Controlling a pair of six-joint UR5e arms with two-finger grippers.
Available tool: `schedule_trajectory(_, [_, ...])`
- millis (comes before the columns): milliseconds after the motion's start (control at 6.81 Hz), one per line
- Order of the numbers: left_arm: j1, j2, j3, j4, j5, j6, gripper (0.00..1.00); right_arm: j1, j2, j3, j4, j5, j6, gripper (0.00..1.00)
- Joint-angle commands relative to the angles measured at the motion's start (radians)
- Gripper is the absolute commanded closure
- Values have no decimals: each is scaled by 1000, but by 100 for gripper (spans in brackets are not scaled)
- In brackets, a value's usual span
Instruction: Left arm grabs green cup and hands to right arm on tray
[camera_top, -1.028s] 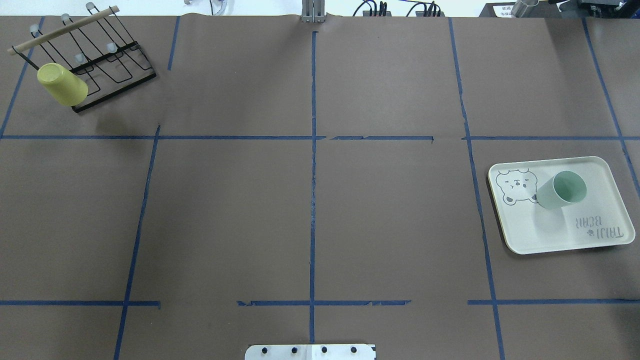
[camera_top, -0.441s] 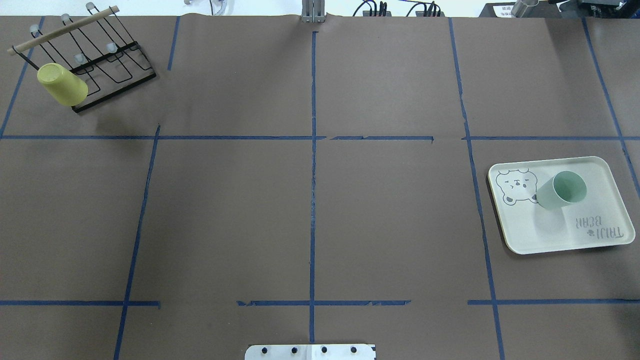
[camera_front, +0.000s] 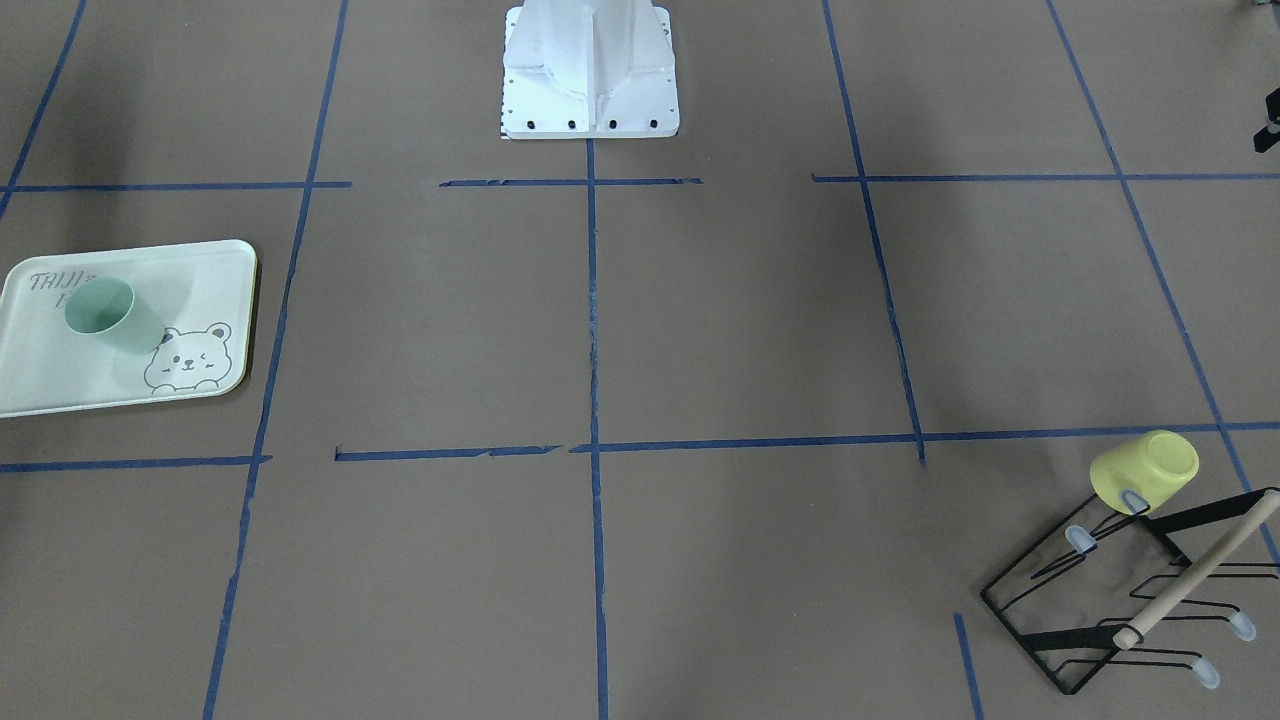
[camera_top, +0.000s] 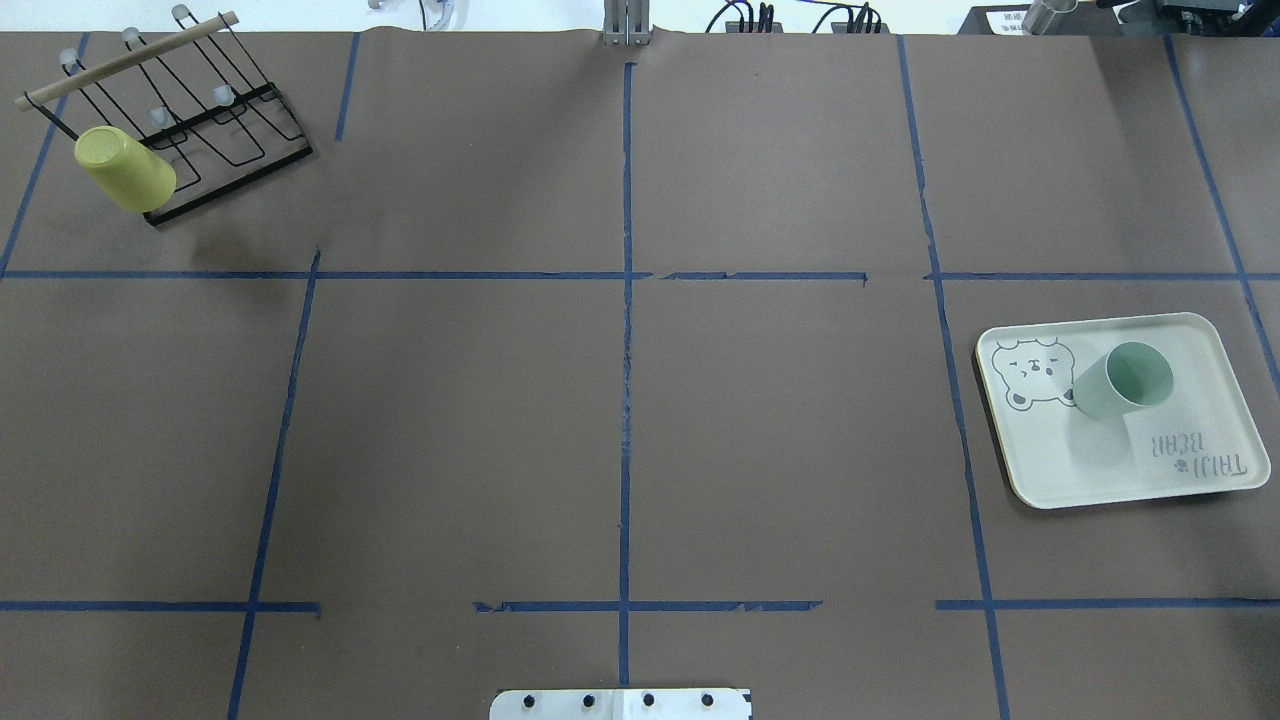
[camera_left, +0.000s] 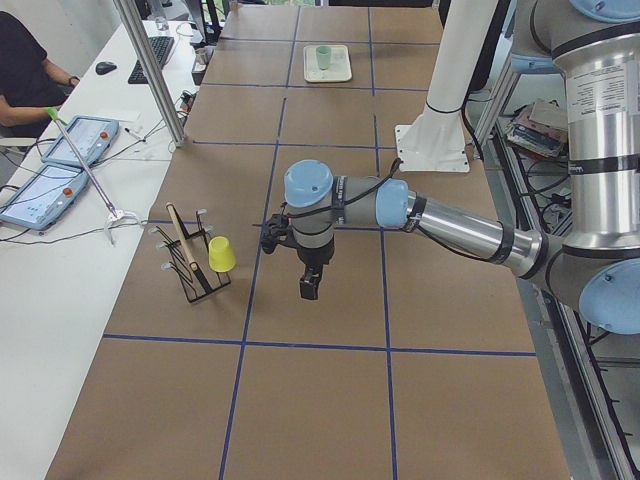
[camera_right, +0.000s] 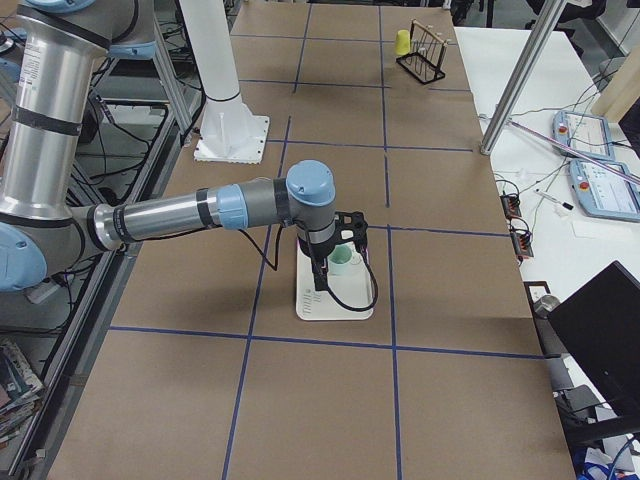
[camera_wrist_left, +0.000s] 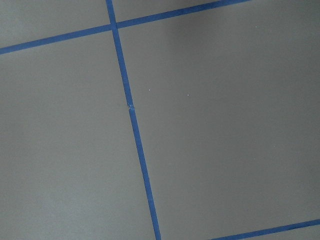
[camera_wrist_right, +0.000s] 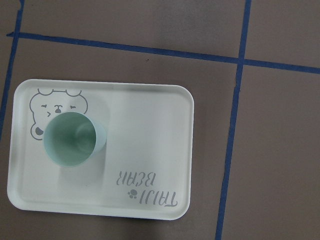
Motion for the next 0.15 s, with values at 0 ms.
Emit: schedule_trajectory(0, [51, -25, -7, 3, 23, 1, 0, -1, -8, 7, 0, 7, 1, 0])
